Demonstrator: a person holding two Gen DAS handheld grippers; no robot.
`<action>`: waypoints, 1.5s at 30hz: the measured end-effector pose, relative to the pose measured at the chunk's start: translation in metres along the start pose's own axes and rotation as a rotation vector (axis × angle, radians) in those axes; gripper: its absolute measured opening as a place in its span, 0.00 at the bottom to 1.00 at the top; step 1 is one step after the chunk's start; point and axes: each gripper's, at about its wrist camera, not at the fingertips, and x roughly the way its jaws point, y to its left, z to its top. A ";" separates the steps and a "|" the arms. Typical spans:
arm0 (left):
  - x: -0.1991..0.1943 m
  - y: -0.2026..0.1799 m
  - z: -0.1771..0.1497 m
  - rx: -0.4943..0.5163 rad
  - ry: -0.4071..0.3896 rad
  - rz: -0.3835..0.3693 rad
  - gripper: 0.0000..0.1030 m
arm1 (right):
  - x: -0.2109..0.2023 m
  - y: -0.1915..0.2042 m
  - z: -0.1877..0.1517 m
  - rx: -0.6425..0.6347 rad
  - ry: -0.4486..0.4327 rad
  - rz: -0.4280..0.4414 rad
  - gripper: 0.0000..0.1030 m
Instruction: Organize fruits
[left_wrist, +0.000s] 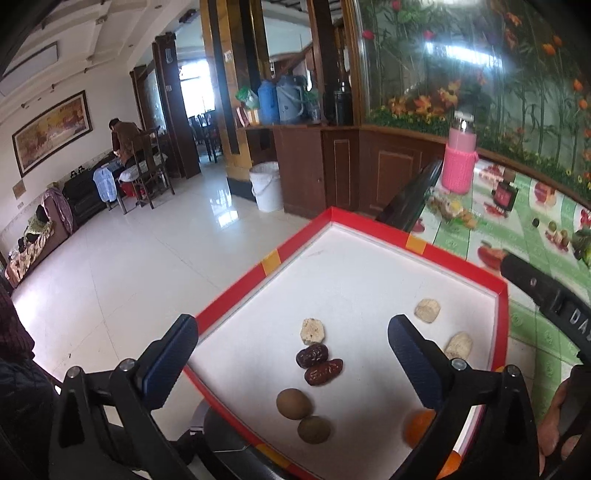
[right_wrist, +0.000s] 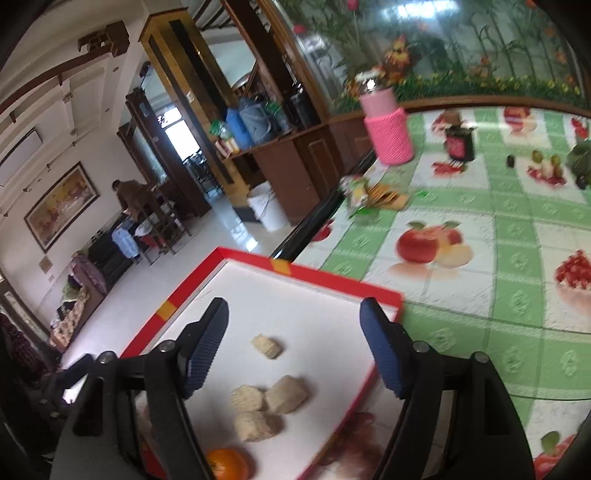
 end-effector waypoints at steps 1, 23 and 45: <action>-0.006 0.001 0.001 -0.001 -0.019 -0.001 1.00 | -0.006 -0.002 -0.001 -0.009 -0.020 -0.023 0.76; -0.085 -0.009 0.006 0.022 -0.184 -0.188 1.00 | -0.173 -0.006 -0.064 -0.081 -0.318 -0.169 1.00; -0.074 0.024 -0.004 -0.011 -0.187 -0.191 1.00 | -0.155 0.025 -0.074 -0.163 -0.255 -0.184 1.00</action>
